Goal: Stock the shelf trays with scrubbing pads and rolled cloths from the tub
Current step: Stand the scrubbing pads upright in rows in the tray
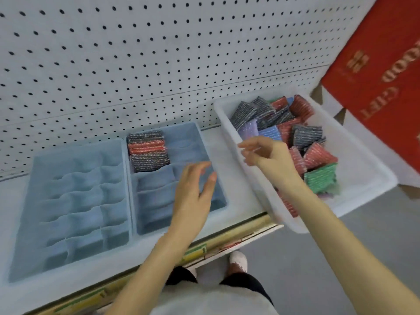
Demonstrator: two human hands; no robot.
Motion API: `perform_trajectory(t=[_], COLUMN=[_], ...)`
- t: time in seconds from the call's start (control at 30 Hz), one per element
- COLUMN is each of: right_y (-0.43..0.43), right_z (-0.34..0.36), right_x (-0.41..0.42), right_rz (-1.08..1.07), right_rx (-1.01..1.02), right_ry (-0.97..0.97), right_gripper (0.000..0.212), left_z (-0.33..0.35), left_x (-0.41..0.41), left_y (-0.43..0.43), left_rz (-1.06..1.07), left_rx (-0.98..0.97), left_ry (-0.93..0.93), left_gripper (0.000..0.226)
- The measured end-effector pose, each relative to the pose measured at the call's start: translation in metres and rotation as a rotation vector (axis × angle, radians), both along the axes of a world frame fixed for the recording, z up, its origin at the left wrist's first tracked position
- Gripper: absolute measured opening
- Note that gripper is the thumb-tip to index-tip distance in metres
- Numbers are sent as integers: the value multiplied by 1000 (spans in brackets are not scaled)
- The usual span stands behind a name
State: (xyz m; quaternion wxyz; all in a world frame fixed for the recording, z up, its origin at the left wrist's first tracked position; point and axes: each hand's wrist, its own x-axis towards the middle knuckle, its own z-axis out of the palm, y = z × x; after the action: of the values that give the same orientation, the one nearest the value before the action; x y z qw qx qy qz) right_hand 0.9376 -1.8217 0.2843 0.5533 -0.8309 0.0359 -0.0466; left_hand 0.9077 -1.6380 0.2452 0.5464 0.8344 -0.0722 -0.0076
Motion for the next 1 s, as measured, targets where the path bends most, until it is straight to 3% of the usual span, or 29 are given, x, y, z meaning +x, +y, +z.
perform_trajectory(t=[0.17, 0.33, 0.43, 0.57, 0.7, 0.8, 0.9, 1.0], right_y=[-116, -157, -167, -181, -211, -251, -283, -287], right_z=[-19, -38, -52, -55, -41, -26, -17, -38], right_x=[-3, 23, 35, 45, 58, 65, 62, 51], right_rz=[15, 328, 499, 541, 538, 574, 661, 755], right_rx=[-463, -788, -938, -899, -544, -302, -315, -489], right_ry=[166, 321, 275, 165, 254, 252, 295, 393], right_gripper=[21, 59, 73, 62, 32, 23, 27, 32], left_z=[1, -5, -10, -16, -20, -21, -18, -16], left_x=[-8, 3, 8, 6, 6, 7, 7, 7], left_y=[-87, -140, -164, -184, -186, -186, -189, -190], left_rz=[-123, 47, 184, 277, 311, 325, 337, 345], left_rx=[-68, -22, -9, 69, 127, 142, 142, 150], left_ry=[2, 137, 144, 120, 73, 60, 63, 62], left_gripper=[37, 32, 29, 27, 31, 24, 25, 27])
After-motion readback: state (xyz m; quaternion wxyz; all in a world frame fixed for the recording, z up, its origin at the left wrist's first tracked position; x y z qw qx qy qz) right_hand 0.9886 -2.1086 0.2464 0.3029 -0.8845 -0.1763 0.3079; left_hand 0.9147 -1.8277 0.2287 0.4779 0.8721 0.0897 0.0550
